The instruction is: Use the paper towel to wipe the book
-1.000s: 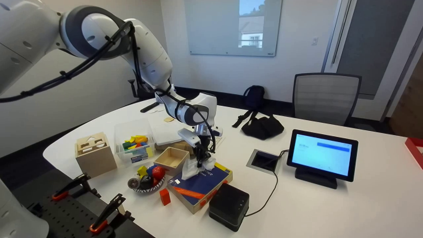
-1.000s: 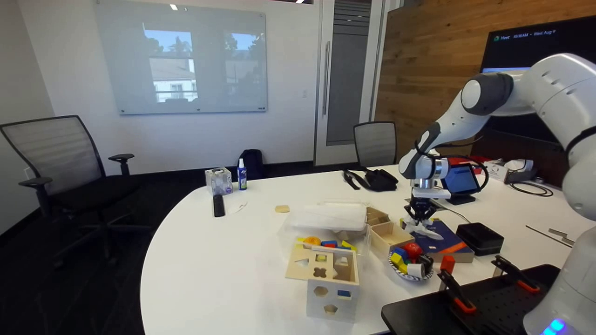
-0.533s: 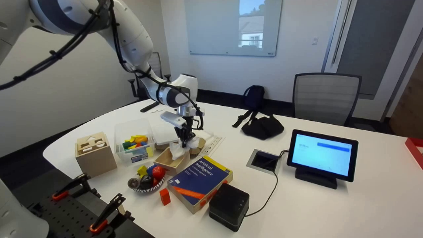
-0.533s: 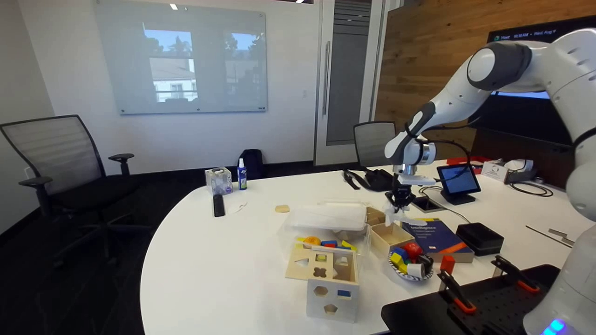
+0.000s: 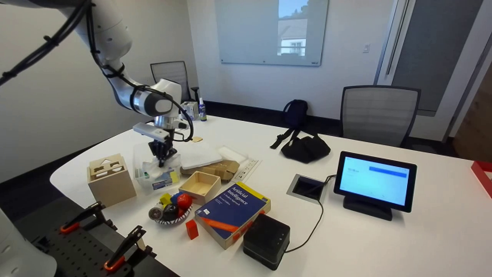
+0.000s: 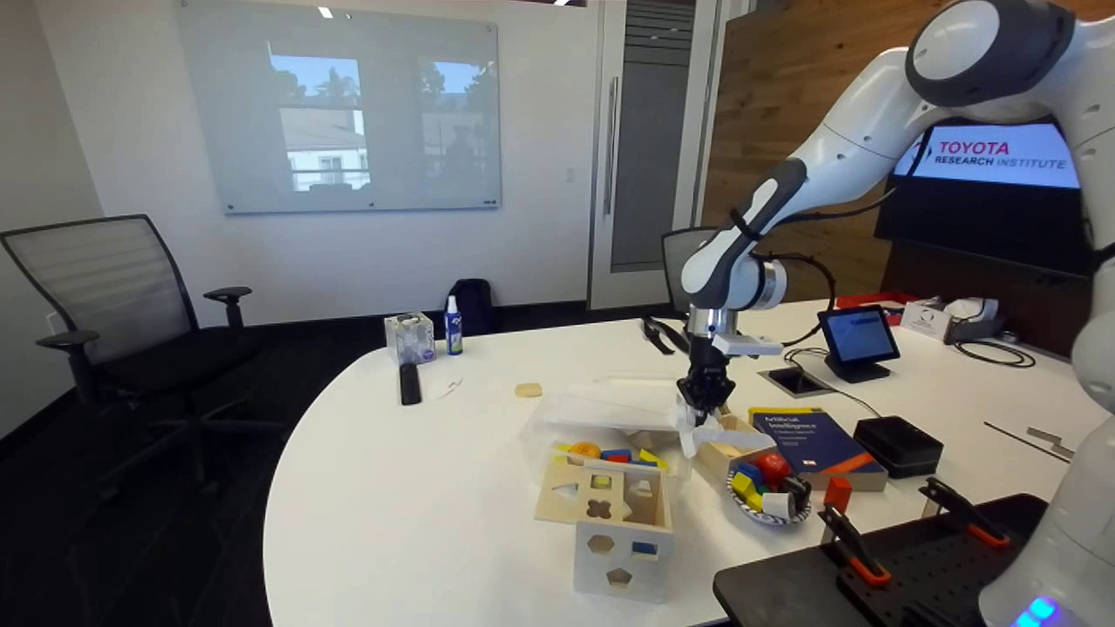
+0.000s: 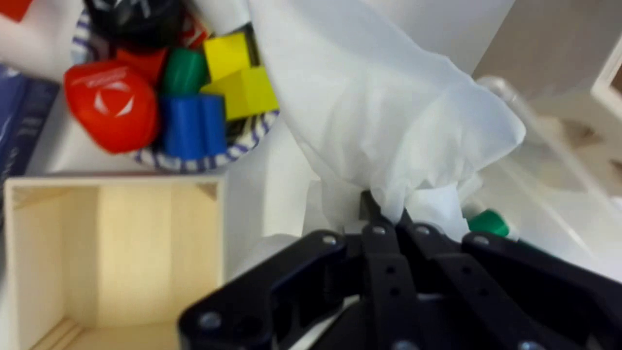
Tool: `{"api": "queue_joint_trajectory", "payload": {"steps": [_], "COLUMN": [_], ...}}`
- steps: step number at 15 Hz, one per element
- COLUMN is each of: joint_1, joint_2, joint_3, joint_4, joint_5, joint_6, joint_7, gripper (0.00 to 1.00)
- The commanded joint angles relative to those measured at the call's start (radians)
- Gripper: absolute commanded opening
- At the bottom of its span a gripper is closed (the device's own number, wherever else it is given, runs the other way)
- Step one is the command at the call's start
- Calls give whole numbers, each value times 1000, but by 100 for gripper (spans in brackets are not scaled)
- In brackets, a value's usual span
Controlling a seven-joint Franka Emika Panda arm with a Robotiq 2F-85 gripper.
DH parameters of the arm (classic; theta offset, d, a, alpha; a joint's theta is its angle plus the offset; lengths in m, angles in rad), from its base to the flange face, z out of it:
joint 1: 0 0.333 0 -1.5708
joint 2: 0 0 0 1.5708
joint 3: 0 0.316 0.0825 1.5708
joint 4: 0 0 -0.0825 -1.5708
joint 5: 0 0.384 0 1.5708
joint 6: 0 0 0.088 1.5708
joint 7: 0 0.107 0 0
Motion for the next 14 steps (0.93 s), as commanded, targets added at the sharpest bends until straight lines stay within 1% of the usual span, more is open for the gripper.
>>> {"api": "queue_joint_trajectory", "payload": {"steps": [1,3,5,6,9,11,12,14], "joint_1": [29,43,53,70,94,98,110,106], "joint_2": [-152,-209,-238,-242,-209,-178,-161,-131], "joint_3": [31,41,49,42,31,25,8,1], "joint_4": [-226,-322,-387,-409,-438,-443,-439,-428], "joint_5": [83,131,178,178,178,172,142,129], "joint_6": [11,23,37,60,142,208,229,257], "joint_7": [-11,1,-2,14,30,32,57,49], "gripper": [1,1,1,1,1,1,1,1]}}
